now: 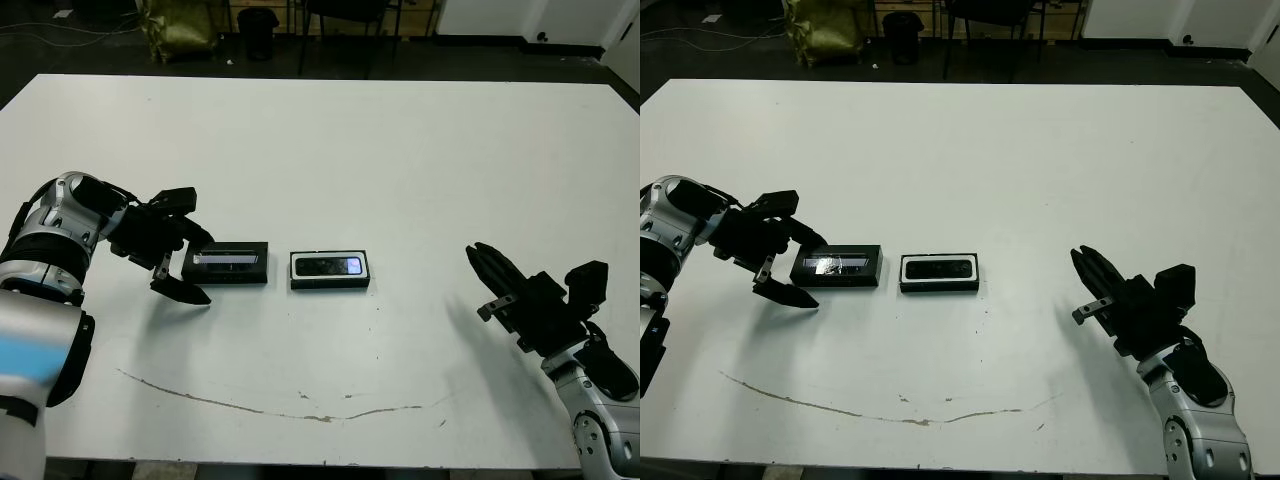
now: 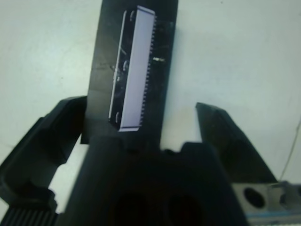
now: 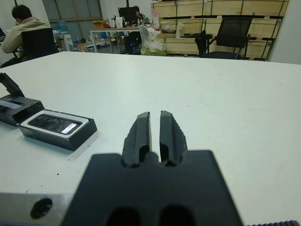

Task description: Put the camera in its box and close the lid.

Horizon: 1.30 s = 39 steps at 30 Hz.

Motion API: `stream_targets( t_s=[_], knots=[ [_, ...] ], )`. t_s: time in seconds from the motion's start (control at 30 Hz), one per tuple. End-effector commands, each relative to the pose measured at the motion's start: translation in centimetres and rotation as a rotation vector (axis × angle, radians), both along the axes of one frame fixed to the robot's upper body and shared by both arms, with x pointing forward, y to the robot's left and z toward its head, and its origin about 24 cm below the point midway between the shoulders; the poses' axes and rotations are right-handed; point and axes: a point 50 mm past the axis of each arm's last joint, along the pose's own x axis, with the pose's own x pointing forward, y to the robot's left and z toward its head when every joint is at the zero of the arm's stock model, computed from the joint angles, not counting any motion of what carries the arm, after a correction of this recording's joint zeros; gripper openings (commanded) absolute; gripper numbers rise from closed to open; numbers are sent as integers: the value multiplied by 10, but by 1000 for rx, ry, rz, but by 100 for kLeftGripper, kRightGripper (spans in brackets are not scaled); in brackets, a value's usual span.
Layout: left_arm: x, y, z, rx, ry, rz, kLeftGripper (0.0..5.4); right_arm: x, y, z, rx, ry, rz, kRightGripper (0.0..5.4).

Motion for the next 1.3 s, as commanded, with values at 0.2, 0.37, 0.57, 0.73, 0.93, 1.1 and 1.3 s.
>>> stream_targets(
  t_s=[0.2, 0.37, 0.57, 0.73, 0.93, 1.1, 1.3],
  knots=[
    [-1, 3, -9, 45, 6, 47, 539, -2, -3, -2, -10, 24, -17, 0],
    [0, 5, -13, 26, -15, 135, 454, -1, -3, -4, 5, 31, -13, 0],
    [0, 7, -16, -24, -21, 209, 308, -2, -3, -4, 1, 24, -14, 0],
    [0, 6, -12, -50, 24, 208, 225, -1, -4, -5, 5, 24, -10, 0],
    [1, 3, 0, -77, 52, 145, 224, -2, -4, -6, 1, 30, -14, 0],
    [7, -1, 24, -142, 35, 115, 224, -1, -3, -8, 6, 25, -8, 0],
    [16, -5, 54, -224, -92, 107, 224, -2, -1, -9, -7, 15, -8, 0]
  ],
)
